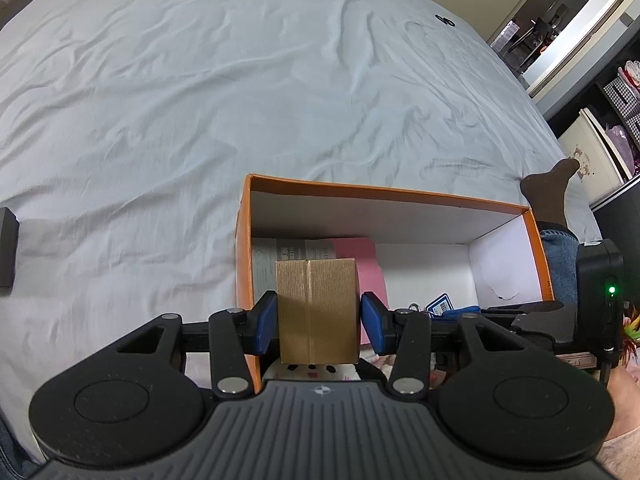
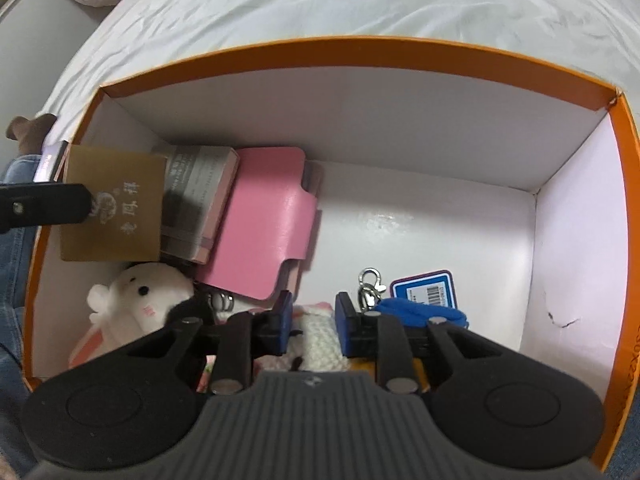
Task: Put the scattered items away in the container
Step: 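Lower the notepad into the shoebox and open the right tool while the left tool lowers the brown box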
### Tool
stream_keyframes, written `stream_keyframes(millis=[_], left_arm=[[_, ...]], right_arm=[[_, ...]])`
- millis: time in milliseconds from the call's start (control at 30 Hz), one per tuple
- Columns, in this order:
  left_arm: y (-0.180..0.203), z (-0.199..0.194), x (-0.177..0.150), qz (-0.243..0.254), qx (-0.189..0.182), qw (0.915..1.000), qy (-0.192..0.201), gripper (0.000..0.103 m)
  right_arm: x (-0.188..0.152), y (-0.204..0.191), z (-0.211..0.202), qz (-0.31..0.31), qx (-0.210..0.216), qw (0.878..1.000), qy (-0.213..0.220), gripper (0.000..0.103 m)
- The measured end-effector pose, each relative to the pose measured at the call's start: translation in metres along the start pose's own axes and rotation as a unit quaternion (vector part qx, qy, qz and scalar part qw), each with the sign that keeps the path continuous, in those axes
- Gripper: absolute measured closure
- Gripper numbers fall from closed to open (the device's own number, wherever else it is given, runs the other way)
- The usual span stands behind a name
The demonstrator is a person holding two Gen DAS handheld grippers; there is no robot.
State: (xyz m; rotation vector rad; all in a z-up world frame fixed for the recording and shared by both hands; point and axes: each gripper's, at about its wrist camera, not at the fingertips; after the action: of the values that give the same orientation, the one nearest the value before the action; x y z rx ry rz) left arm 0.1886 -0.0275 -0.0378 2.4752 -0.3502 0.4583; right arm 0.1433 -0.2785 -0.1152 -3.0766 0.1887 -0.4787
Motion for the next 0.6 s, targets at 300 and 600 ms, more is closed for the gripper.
stream_keyframes(millis=[300, 600], left_arm=[[0.002, -0.004, 0.005, 0.0, 0.003, 1.0, 0.007, 0.051], [0.008, 0.012, 0.013, 0.017, 0.036, 0.9991, -0.011, 0.051]], right_arm=[[0.011, -0.005, 0.007, 0.04, 0.021, 0.999, 0.015, 0.084], [0.01, -0.013, 0.006, 0.053, 0.055, 0.997, 0.02, 0.084]])
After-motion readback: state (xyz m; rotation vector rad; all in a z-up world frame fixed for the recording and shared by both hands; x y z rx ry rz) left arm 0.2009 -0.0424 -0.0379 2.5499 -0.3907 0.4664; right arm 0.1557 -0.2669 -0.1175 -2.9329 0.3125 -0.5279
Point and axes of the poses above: each gripper's, at about its wrist camera, not at the fingertips, and z roughly the way its jaws point, y to its right, x to its top, and after that the axes turned 13 degrees about -x, right-handed
